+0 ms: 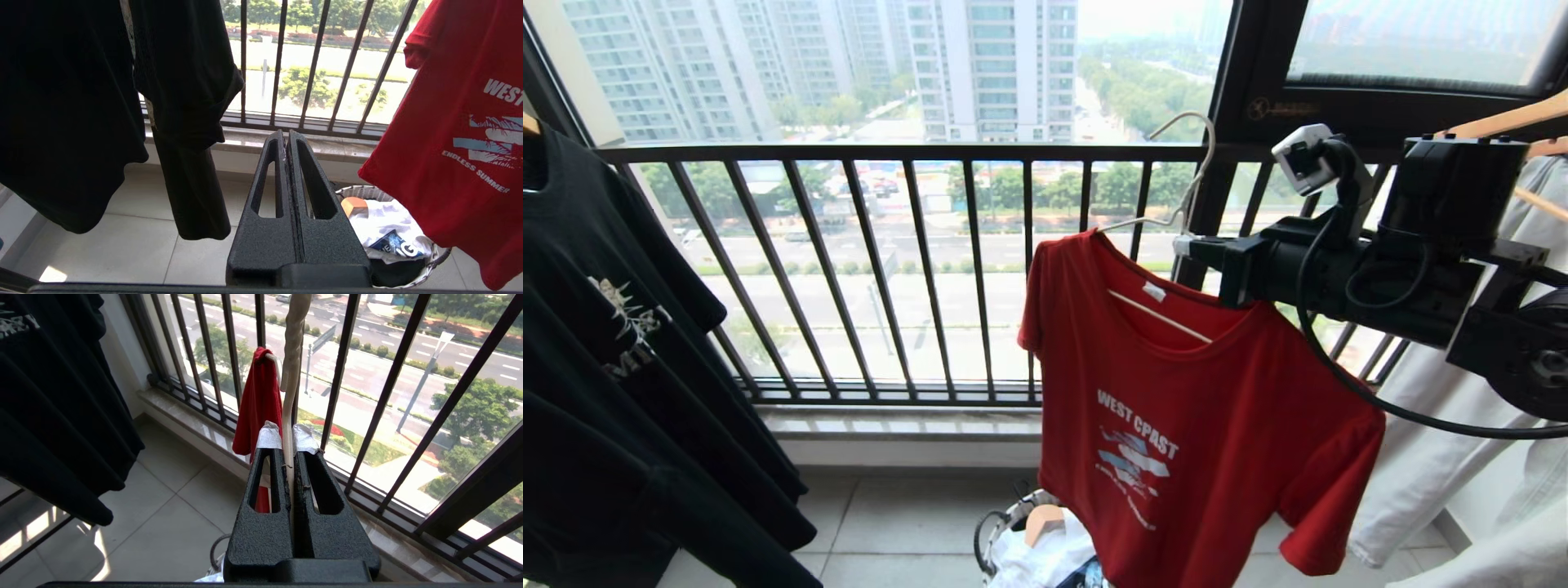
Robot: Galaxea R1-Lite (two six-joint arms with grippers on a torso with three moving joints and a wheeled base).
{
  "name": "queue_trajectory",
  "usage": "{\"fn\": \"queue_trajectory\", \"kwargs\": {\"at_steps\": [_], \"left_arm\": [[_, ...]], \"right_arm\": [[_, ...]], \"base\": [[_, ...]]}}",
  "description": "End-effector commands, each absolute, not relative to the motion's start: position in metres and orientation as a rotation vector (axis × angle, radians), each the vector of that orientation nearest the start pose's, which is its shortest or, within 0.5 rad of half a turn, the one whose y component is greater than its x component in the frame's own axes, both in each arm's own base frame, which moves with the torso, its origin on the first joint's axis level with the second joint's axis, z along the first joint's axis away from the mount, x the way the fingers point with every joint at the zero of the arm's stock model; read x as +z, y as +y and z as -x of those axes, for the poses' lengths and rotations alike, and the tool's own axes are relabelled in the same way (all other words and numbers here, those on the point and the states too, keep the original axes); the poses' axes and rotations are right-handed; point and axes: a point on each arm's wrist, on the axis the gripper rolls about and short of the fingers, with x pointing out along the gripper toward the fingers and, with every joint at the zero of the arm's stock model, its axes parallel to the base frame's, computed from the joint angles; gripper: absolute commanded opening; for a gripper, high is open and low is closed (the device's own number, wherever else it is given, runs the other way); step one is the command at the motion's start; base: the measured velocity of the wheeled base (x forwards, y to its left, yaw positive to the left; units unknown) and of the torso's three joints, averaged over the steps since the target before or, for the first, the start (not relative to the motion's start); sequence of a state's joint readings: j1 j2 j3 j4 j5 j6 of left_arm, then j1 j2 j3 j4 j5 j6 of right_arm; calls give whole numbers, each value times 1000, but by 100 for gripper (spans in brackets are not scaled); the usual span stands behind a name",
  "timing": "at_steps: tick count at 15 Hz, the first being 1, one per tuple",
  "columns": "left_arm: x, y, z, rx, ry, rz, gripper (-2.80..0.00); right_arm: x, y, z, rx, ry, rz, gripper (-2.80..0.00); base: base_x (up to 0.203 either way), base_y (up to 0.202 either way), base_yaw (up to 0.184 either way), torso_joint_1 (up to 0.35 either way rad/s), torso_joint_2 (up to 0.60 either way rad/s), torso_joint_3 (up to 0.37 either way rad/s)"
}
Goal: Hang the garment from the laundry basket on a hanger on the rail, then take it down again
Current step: Take the clothes off the clothes rack
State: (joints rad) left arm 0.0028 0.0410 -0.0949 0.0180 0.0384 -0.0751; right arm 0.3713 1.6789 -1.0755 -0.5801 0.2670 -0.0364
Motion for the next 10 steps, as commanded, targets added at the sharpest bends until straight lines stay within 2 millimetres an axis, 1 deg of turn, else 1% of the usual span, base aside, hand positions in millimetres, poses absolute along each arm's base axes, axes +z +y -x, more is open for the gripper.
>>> {"fn": "queue_trajectory", "kwargs": {"at_steps": [1,3,5,7,8,10], "left_arm": [[141,0,18,21,-2,84,-280],[169,-2,0,-93,65,56,-280],[194,-5,-25,-232,131,15,-280],[218,-10,-59,-364,203,23,-280],[228,-15,-80,-435,247,43,-280],[241,-35,-121,-579,343,86,-280]], "right_arm": [[250,129,-308,646,-9,28,-280],[251,138,-309,656,-64,0,-280],[245,140,-313,652,-49,1,-280],[239,142,-319,643,-35,2,-280],[237,144,-320,640,-31,2,-280],[236,147,-326,617,-33,-3,-280]], "base": [[0,0,0,0,0,0],[0,0,0,0,0,0],[0,0,0,0,0,0],[0,0,0,0,0,0],[0,0,0,0,0,0],[0,0,0,0,0,0]]}}
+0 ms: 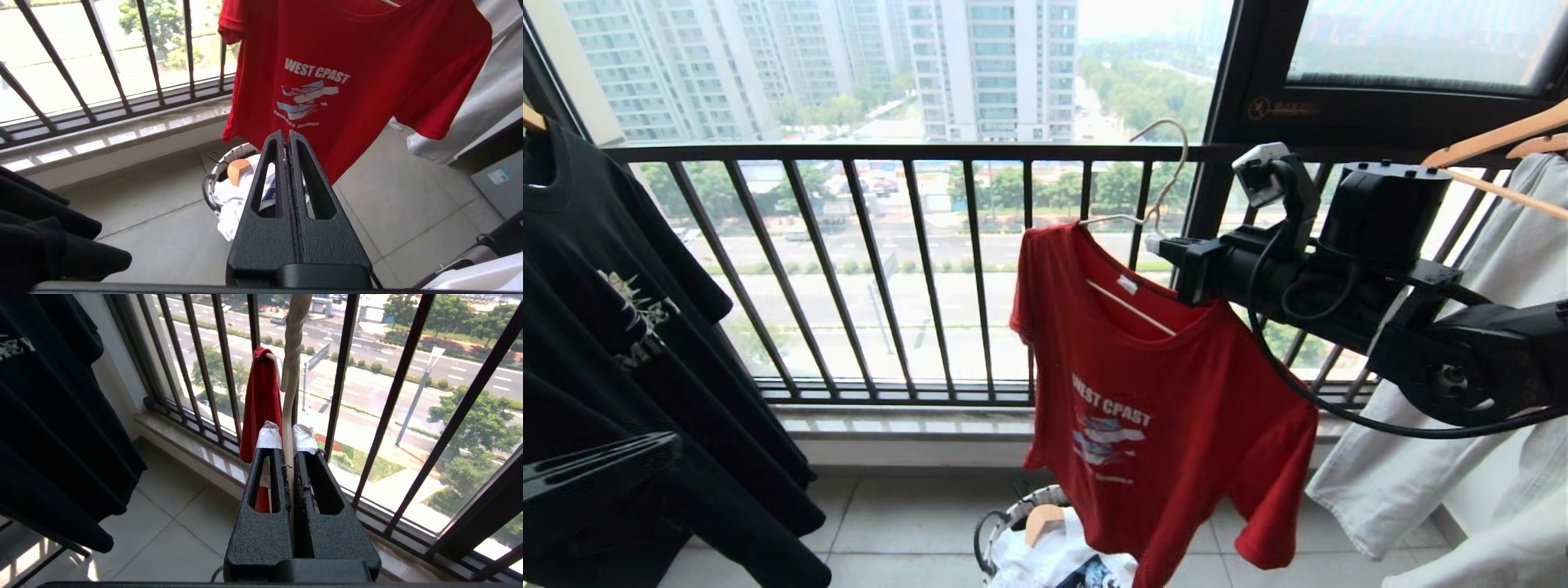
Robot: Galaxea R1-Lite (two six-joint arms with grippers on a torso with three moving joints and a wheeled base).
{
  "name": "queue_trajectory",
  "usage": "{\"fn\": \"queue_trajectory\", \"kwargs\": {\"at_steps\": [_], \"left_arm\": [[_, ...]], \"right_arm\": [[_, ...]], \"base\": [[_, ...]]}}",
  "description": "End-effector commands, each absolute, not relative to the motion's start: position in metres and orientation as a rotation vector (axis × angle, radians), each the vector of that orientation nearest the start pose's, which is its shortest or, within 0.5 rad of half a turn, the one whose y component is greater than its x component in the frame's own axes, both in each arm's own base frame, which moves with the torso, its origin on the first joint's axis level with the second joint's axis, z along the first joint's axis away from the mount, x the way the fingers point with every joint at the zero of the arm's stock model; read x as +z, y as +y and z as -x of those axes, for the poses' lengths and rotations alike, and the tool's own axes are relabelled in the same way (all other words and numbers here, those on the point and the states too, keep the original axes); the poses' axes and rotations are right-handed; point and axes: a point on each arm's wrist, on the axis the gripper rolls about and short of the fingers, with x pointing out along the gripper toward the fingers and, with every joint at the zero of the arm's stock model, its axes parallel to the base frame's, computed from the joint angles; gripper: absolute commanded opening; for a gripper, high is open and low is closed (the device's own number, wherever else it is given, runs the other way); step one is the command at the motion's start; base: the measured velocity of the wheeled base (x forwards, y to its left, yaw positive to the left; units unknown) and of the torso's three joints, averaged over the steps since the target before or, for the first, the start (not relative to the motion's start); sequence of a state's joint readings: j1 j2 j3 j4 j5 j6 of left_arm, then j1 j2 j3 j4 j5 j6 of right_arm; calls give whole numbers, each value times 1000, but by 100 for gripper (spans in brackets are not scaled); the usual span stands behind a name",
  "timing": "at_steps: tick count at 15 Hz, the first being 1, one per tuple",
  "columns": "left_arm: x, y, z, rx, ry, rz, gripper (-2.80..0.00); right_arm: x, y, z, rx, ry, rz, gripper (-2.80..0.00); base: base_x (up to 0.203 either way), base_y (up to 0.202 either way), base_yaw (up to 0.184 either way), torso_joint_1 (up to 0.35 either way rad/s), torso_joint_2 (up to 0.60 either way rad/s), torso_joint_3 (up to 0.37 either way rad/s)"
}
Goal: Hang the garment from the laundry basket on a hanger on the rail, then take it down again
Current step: Take the clothes off the clothes rack
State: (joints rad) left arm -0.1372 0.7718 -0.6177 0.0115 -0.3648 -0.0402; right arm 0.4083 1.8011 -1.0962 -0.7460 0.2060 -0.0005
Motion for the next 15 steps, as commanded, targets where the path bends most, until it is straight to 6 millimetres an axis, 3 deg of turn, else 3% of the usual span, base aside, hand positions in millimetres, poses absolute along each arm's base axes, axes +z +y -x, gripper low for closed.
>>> {"fn": "queue_trajectory", "kwargs": {"at_steps": [1,8,11,15], "left_arm": [[245,-48,-140,-638,384,99,-280],[260,-142,-272,-806,501,155,-280],[246,-179,-305,-836,527,141,-280],[230,-197,-328,-800,480,144,-280]], "right_arm": [[236,148,-328,600,-39,-4,-280],[240,147,-330,571,-62,-11,-280],[243,147,-329,571,-70,-13,-280],[244,146,-328,570,-72,-12,-280]], "base": [[0,0,0,0,0,0],[0,0,0,0,0,0],[0,0,0,0,0,0],[0,0,0,0,0,0]]}}
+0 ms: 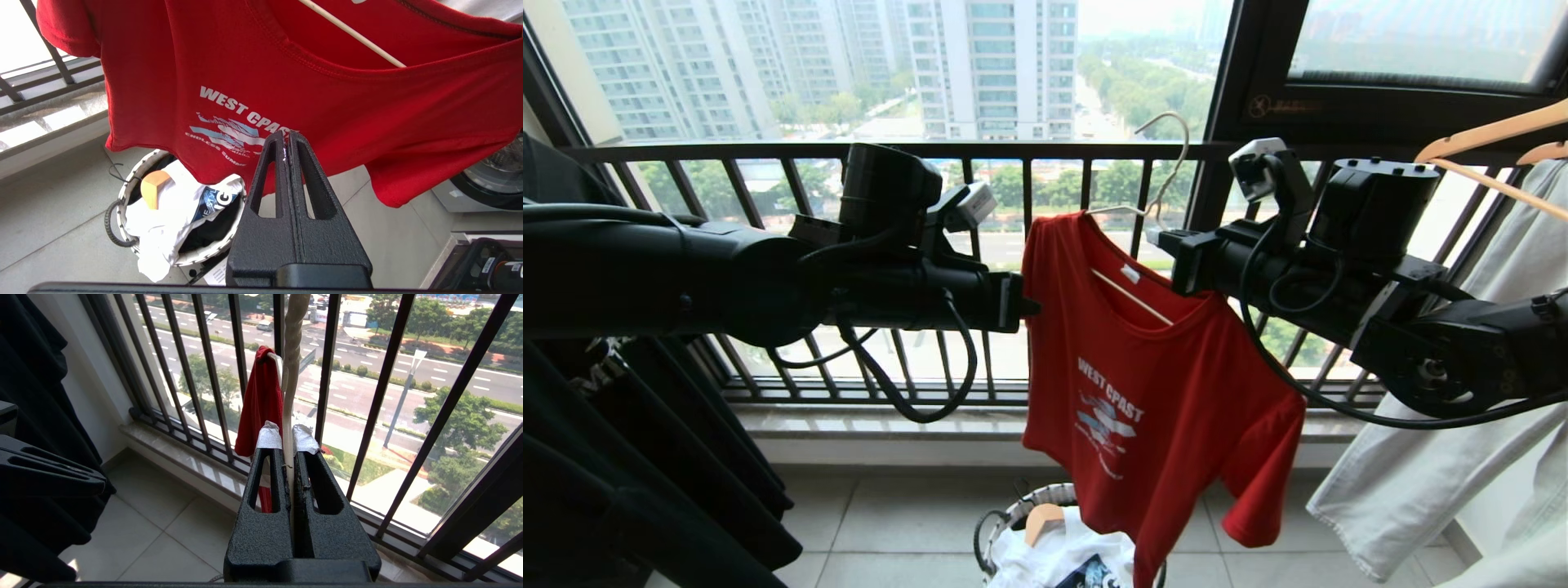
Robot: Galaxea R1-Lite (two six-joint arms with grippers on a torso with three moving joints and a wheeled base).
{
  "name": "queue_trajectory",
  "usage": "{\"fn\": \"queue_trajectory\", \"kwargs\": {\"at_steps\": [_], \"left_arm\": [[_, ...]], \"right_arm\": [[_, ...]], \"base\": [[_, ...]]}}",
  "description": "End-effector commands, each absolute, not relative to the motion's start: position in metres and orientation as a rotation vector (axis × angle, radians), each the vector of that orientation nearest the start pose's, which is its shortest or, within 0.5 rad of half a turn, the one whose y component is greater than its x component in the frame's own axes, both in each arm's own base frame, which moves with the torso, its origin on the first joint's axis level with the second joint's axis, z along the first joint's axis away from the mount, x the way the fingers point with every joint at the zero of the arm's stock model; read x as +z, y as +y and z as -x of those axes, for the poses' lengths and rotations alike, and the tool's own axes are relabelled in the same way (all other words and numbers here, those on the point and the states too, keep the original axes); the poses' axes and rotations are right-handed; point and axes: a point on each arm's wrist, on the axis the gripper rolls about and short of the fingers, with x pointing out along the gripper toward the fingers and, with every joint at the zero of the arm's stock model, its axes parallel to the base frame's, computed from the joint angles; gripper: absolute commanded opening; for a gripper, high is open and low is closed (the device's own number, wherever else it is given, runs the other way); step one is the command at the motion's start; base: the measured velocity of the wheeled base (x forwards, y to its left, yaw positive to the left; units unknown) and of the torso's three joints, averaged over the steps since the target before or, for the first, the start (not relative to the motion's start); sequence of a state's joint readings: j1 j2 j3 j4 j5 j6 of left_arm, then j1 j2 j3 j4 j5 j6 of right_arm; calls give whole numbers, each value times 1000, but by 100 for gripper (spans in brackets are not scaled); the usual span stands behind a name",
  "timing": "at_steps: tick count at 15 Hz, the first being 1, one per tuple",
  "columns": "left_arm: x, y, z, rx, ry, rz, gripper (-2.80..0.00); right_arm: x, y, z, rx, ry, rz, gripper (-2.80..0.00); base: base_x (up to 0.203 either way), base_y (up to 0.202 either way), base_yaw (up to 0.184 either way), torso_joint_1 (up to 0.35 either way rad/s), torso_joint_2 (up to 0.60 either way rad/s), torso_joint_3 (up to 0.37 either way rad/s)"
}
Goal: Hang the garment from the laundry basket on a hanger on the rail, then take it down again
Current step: Take the clothes off the clothes rack
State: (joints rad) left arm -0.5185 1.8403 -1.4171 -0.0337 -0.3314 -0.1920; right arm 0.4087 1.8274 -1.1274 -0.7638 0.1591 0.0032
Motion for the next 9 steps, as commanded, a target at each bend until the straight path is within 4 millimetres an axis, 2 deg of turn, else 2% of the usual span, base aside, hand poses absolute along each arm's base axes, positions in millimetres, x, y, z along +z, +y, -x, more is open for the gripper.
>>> {"fn": "queue_trajectory", "kwargs": {"at_steps": [1,2,4,6,9], "left_arm": [[230,-198,-329,-799,441,164,-280],[232,-198,-329,-796,411,196,0],[240,-195,-327,-768,382,229,0],[250,-198,-333,-700,327,228,0],[241,-212,-350,-540,300,217,0]], "right_arm": [[243,147,-329,569,-71,-12,-280],[243,147,-329,569,-70,-12,-280],[243,147,-329,569,-69,-10,-280],[240,148,-329,569,-63,-8,-280],[238,150,-330,574,-57,-8,-280]], "base": [[0,0,0,0,0,0],[0,0,0,0,0,0],[0,0,0,0,0,0],[0,0,0,0,0,0],[0,0,0,0,0,0]]}}
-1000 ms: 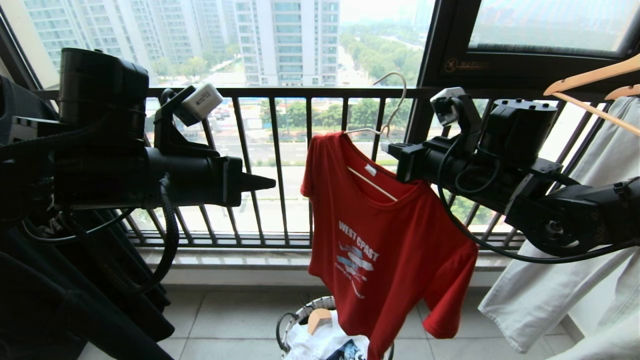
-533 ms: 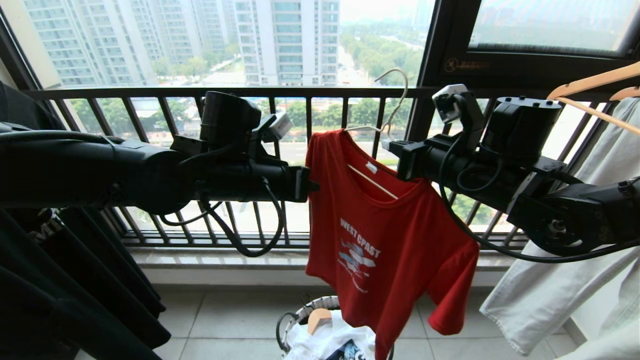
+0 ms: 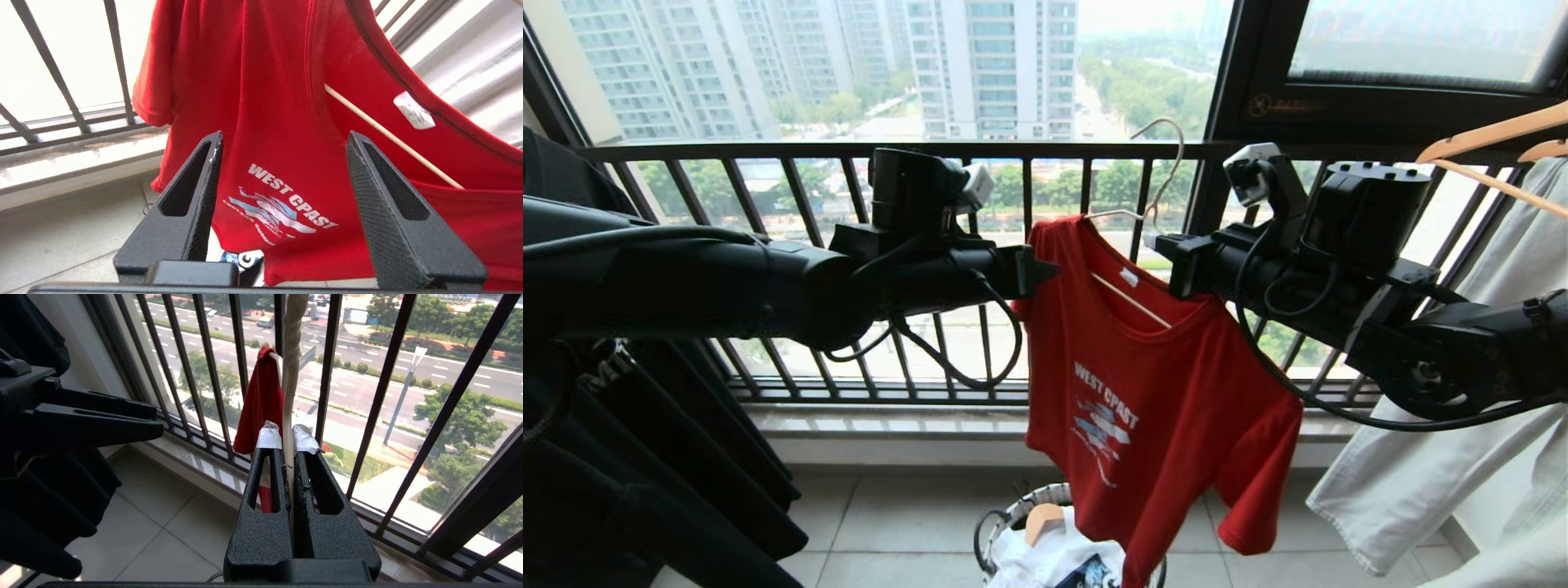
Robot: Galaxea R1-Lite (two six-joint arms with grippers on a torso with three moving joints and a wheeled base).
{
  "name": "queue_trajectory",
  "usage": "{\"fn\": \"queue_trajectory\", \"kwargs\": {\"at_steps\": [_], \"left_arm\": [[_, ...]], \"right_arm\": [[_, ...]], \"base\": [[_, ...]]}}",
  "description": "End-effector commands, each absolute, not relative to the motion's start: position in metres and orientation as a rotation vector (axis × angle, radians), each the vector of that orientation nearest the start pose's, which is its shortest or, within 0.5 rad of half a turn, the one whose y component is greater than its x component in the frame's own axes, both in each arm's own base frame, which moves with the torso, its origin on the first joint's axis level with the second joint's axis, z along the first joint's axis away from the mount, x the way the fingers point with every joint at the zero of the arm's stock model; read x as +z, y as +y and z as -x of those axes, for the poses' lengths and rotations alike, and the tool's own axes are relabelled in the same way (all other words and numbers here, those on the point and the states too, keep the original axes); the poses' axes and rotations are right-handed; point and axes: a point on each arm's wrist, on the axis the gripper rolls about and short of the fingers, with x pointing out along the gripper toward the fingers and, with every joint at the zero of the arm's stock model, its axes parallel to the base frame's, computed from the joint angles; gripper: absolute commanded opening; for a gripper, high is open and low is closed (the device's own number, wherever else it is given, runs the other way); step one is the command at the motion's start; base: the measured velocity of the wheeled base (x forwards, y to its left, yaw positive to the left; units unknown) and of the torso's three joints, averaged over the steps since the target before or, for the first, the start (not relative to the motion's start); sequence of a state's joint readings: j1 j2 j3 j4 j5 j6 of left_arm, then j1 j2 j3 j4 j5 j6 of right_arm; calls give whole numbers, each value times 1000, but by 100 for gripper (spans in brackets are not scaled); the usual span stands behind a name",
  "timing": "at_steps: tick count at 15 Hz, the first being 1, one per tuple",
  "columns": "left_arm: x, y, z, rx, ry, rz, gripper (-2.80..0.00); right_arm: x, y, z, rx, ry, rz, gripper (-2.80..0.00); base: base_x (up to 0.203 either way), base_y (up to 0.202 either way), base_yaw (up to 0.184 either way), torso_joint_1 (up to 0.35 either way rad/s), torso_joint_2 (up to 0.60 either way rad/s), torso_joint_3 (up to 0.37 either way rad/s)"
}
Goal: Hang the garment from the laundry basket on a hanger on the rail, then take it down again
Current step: Take the clothes off the clothes rack
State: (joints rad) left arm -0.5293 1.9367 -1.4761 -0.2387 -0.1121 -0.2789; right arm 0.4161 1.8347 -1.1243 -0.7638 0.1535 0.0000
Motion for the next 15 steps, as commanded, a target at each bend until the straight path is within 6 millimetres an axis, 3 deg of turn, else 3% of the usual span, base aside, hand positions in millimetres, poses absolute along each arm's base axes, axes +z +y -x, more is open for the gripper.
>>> {"fn": "queue_trajectory", "kwargs": {"at_steps": [1,3,9,13,15], "left_arm": [[240,-219,-350,-495,290,211,0],[240,-229,-344,-476,282,207,0],[249,-232,-342,-438,257,248,0],[244,-235,-348,-384,228,246,0],[232,-241,-359,-358,179,238,0]], "right_arm": [[240,150,-329,572,-60,-8,-280],[243,149,-326,567,-70,-9,-280],[245,160,-312,612,-69,-11,-280],[243,168,-306,626,-62,-8,-280],[244,168,-305,624,-65,-9,-280]], "base": [[0,0,0,0,0,0],[0,0,0,0,0,0],[0,0,0,0,0,0],[0,0,0,0,0,0],[0,0,0,0,0,0]]}}
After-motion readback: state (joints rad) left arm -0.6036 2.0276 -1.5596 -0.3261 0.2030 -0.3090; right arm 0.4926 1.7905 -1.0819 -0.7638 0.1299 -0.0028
